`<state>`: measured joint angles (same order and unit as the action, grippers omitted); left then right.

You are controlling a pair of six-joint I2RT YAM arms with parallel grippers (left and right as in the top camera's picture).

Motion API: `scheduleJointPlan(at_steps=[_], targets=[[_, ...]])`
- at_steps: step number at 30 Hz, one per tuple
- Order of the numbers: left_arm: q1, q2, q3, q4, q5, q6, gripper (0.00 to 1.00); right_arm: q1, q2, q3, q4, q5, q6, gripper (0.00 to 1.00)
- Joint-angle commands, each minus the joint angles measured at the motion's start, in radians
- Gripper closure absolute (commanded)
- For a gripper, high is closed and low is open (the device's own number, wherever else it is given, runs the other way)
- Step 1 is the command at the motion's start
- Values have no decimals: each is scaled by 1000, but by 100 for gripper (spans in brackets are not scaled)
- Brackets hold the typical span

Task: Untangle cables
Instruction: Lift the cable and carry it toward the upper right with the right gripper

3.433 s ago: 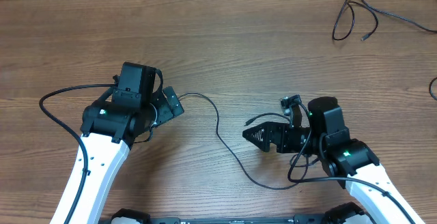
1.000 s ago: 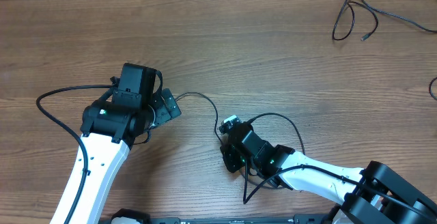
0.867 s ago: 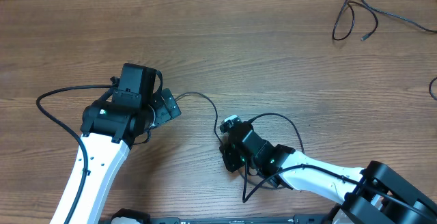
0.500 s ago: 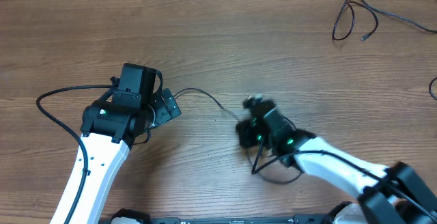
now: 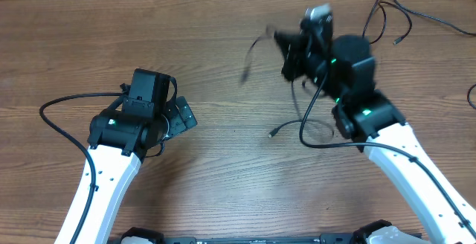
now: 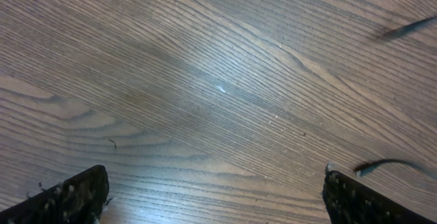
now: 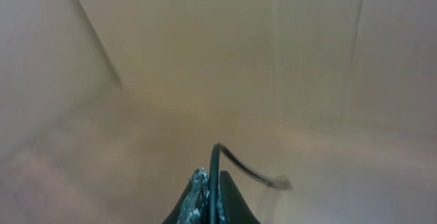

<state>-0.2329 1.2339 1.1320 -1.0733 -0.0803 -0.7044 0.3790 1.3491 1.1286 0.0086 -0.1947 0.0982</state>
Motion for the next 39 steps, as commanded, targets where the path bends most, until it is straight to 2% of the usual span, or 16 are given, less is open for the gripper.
scheduleJointPlan(at_steps=[1,5,12,18,27,35,39], targets=[[3,-17,-3,3,-16,1,0,-39,-13,102,96,40,-111,96],[4,-17,-3,3,-16,1,0,-112,20,130,193,159,-110,96],[3,-17,-3,3,-16,1,0,-201,109,130,-10,74,-114,96],[4,-17,-3,3,-16,1,0,-210,90,151,20,201,-183,96],[4,-17,-3,3,-16,1,1,-283,82,339,1,261,-512,96],[4,-17,-3,3,-16,1,1,-391,52,553,-195,307,-526,96],[4,-17,-3,3,-16,1,0,-477,32,587,-262,307,-526,96]])
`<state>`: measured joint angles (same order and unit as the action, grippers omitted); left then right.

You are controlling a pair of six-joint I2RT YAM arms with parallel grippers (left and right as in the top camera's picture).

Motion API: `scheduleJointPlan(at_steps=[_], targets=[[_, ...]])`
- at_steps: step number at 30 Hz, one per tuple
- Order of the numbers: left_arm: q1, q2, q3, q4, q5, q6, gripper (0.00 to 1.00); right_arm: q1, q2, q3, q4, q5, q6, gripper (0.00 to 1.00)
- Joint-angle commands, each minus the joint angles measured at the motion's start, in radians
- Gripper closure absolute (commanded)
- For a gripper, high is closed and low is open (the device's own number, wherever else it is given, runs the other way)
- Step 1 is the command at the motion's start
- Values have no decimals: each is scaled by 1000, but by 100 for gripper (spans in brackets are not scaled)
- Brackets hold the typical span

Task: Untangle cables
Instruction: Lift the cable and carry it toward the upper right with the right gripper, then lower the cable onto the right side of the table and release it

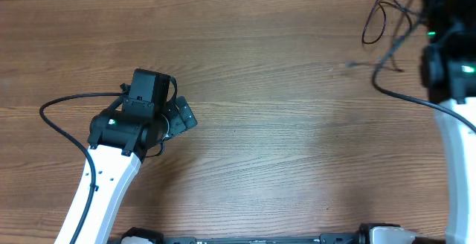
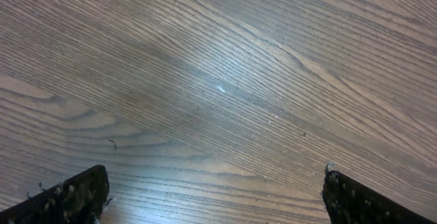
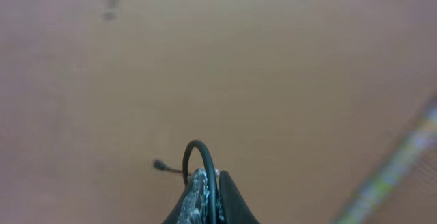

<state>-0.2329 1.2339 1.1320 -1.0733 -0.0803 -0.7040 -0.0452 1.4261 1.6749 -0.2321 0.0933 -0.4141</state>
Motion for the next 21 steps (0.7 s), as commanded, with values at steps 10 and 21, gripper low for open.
scheduleJointPlan(at_steps=[10,21], targets=[[4,-17,-3,3,-16,1,0,-250,21,39,-345,18,207,96],[4,-17,-3,3,-16,1,1,-294,178,39,-394,38,324,96]])
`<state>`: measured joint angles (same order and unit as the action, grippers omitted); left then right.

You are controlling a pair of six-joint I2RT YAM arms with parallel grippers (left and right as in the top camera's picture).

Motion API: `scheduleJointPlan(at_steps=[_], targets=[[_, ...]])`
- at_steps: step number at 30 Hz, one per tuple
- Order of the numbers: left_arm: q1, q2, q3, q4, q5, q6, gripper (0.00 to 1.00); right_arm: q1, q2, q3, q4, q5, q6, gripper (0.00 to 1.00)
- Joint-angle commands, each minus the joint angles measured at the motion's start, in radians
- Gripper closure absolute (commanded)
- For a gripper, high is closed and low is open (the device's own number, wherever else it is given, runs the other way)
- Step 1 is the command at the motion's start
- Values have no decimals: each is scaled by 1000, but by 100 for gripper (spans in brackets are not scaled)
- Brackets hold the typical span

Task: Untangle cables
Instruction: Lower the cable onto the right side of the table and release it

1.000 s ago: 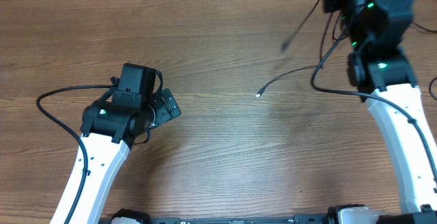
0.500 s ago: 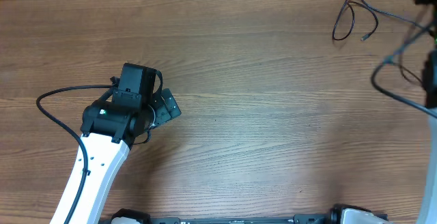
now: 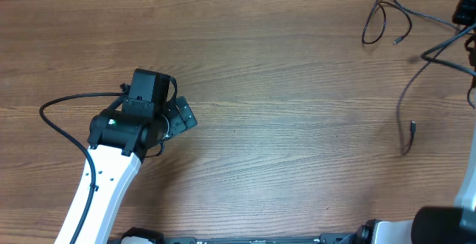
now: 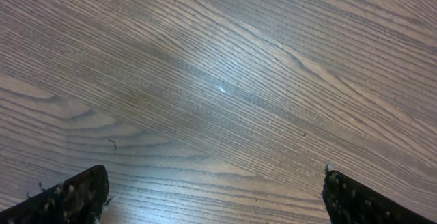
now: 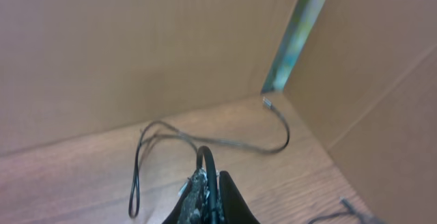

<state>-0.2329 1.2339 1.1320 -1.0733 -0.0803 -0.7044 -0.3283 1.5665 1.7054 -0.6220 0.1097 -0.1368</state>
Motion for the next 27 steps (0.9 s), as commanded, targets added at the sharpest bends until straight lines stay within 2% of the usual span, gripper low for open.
scheduleJointPlan(at_steps=[1,7,11,14,17,21,25,27], targets=[[4,-17,-3,3,-16,1,0,-13,49,9,-8,47,72,96],[4,-17,-3,3,-16,1,1,-22,89,9,-39,291,291,96],[4,-17,-3,3,-16,1,0,-22,98,9,-91,359,386,96],[4,-17,-3,3,-16,1,0,-22,110,9,-182,405,534,96],[4,-17,-3,3,-16,1,0,-22,126,9,-270,409,698,96],[3,-17,-3,3,-16,1,0,-22,148,8,-396,340,781,96],[4,-17,-3,3,-16,1,1,-22,168,-25,-529,315,940,96],[4,-17,-3,3,-16,1,1,-22,175,-65,-539,315,1007,96]])
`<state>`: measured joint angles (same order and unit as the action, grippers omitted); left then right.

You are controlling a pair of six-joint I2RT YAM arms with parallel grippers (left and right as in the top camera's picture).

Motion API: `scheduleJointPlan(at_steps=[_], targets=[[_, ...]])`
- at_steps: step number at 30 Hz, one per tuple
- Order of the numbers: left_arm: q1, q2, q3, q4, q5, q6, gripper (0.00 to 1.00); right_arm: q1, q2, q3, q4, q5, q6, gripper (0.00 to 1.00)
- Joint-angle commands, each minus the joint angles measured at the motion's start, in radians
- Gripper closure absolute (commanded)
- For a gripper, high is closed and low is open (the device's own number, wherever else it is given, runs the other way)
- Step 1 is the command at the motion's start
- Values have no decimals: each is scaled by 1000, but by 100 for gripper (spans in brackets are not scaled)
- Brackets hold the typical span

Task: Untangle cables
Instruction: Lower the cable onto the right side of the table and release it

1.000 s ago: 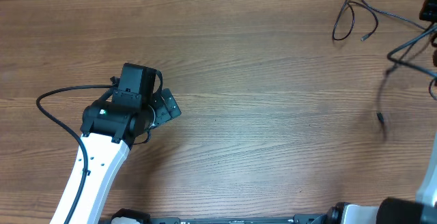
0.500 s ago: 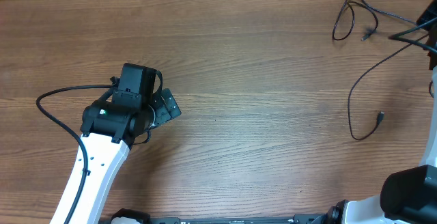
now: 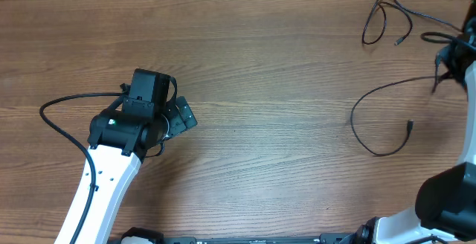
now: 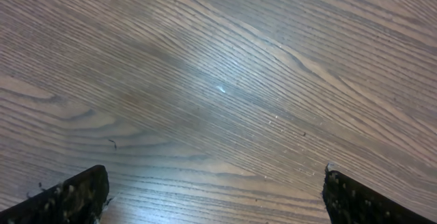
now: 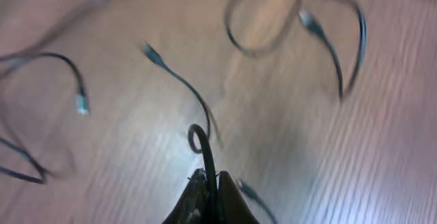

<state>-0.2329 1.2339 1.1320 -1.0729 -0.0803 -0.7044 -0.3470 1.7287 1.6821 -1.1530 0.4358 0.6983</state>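
Observation:
My right gripper (image 5: pixel 208 179) is shut on a thin black cable (image 5: pixel 203 149) at the table's far right edge (image 3: pixel 455 54). That cable (image 3: pixel 372 99) curves in a wide loop on the wood, its plug end (image 3: pixel 410 127) lying free. A second black cable (image 3: pixel 387 17) lies looped at the back right corner. In the blurred right wrist view, several cable loops (image 5: pixel 263 26) and plug ends lie on the wood below. My left gripper (image 4: pixel 215 190) stands open over bare wood at the left, nothing between its fingers.
The wooden table (image 3: pixel 282 65) stretches between the two arms. The left arm's own black supply cable (image 3: pixel 63 114) arcs out to the left of it. Cardboard walls border the back.
My right gripper has dropped lower at the right edge with the cable still in it. The held cable now lies in a wide loop on the table. The left arm has not moved.
My right gripper held the black cable aloft at mid-table right. It then stood at the back right corner, then at the far right edge with the cable hanging. Now the cable is spread in a loop, apart from the corner cable. The left gripper stayed open throughout.

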Motion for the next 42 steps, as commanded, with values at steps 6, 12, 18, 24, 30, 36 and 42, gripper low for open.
scheduleJointPlan(at_steps=[6,12,18,24,30,36,42], targets=[[3,-17,-3,2,-16,1,0,-3,68,-214,142,-12,215,95],[3,-17,-3,2,-16,1,1,-3,101,-362,351,-19,215,51],[3,-17,-3,2,-16,1,0,-3,75,-306,328,-19,159,0],[3,-17,-3,2,-16,1,0,-3,-28,-211,237,-19,131,0],[4,-17,-3,2,-16,1,1,-3,-175,-194,171,-19,131,0],[4,-17,-3,2,-16,1,0,-3,-226,-212,-40,-21,131,0],[4,-17,-3,2,-16,1,1,-3,-188,-420,7,-74,131,10]])
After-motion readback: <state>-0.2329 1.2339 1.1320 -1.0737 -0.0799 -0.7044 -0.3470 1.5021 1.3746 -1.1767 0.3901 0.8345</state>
